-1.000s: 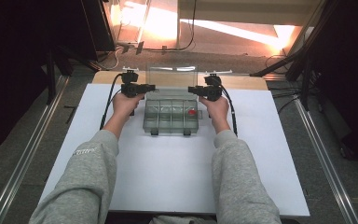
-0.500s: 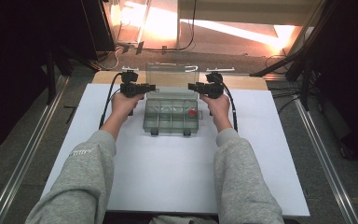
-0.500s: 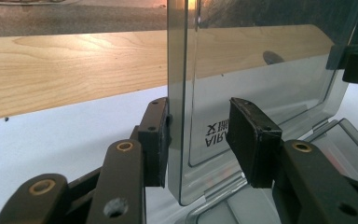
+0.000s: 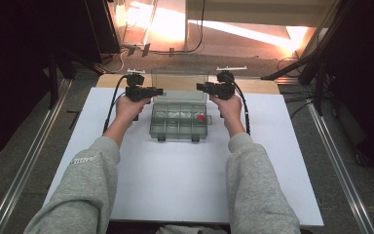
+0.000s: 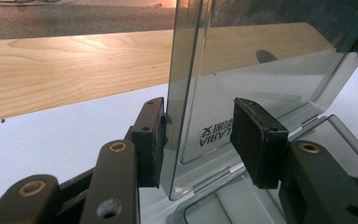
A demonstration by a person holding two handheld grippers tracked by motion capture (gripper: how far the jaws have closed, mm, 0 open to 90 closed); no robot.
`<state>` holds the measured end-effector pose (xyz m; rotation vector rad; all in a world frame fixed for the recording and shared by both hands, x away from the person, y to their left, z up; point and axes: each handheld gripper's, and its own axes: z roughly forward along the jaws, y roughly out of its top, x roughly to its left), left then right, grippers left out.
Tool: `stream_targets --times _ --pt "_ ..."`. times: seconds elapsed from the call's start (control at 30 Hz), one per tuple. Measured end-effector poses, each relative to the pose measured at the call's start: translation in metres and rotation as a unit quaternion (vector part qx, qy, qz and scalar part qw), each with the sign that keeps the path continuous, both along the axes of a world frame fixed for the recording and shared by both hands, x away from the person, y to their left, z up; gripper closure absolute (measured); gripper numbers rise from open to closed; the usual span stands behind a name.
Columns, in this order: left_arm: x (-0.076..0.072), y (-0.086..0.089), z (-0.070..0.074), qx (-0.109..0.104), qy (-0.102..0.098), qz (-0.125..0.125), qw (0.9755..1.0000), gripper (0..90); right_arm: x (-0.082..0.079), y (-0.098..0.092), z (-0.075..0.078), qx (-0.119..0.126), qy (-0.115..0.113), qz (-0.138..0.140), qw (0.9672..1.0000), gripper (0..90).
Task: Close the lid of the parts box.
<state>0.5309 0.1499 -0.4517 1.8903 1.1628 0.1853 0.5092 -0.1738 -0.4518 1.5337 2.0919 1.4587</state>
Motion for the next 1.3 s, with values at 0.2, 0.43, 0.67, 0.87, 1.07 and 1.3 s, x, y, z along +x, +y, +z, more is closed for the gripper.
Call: stream_targets --times 0.2,0.43,0.67,0.87,1.07,1.3 --pt "-0.003 0.002 0.008 -0.006 -0.004 -0.005 1.0000 55.0 -0.006 -0.002 0.005 -0.001 -0.009 0.010 0.9999 50.8" --pt "-0.009 0.002 0.015 0.008 -0.011 -0.021 0.9997 54.8 -0.013 -0.001 0.014 -0.023 -0.016 0.026 0.9993 48.7" --pt "-0.016 0.004 0.020 0.005 -0.015 -0.028 0.9995 49.8 -0.020 0.000 0.023 -0.021 -0.023 0.031 0.9990 48.1" --pt "-0.021 0.008 0.025 0.000 -0.019 -0.026 0.9995 42.5 -0.028 0.002 0.026 -0.030 -0.029 0.040 0.9984 47.4" --pt "-0.029 0.008 0.031 0.031 -0.024 -0.041 0.9984 37.0 -0.034 0.001 0.026 -0.027 -0.030 0.041 0.9983 49.1" --pt "-0.039 0.013 0.037 0.016 -0.019 -0.053 0.9983 36.9 -0.041 0.000 0.024 -0.027 -0.036 0.041 0.9982 50.1"
